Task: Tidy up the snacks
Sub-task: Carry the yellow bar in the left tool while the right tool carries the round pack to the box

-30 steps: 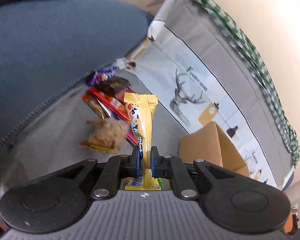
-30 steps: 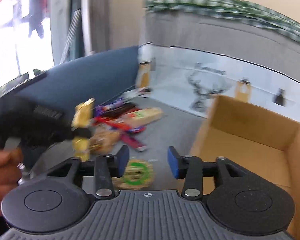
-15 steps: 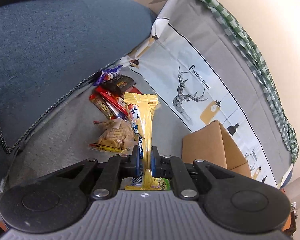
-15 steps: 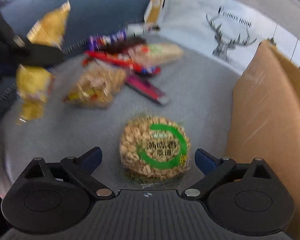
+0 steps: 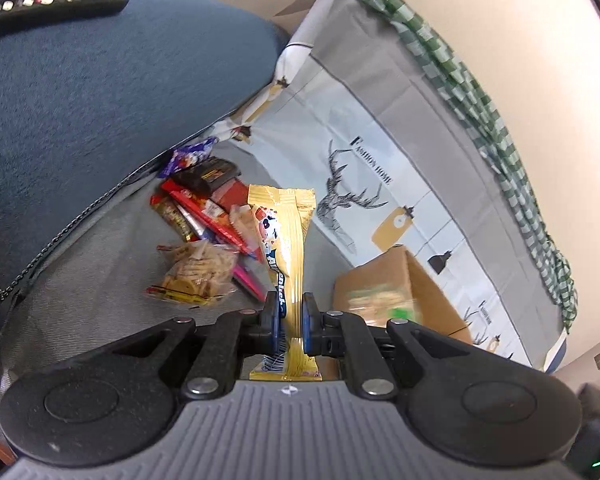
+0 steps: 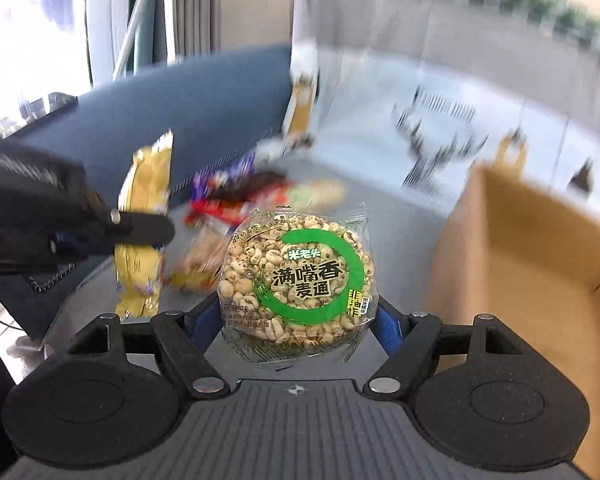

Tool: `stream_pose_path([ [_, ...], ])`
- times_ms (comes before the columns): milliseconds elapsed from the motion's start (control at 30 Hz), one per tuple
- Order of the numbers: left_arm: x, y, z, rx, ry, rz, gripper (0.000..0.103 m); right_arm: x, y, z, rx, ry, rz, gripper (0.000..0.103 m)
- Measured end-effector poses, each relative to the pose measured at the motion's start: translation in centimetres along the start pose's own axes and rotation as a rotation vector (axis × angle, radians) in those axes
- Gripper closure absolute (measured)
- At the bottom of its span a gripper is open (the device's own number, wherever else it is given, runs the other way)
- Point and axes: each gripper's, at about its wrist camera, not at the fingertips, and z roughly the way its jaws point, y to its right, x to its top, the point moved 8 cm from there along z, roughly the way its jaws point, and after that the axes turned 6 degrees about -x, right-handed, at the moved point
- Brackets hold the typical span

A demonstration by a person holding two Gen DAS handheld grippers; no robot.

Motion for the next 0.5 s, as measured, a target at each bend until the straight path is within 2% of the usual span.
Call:
stream_pose_path([
  [100,-0.3,1.1,-0.2,-0.018,-0.004,0.011,0.092,1.7,2.6,-3.0,-0.048,0.075,-0.009,0.025],
  [267,-1.4,3.7,0.5,-0.045,-0.026,0.057,0.092,3.4,9.7,-6.8,-0.140,0.162,0.053,0.025],
  [367,-2.1,5.8,1.2,-0.062,-0.040,0.095,0.092,2.3,14.4,-7.6,-0.234,0.181,0.092,0.025],
  [500,-3.0,10.4,2.8,-0.093,-0.064,0.216,0.092,-0.5,19.4,-7.3,-0.311,0.128,0.231,0.025],
])
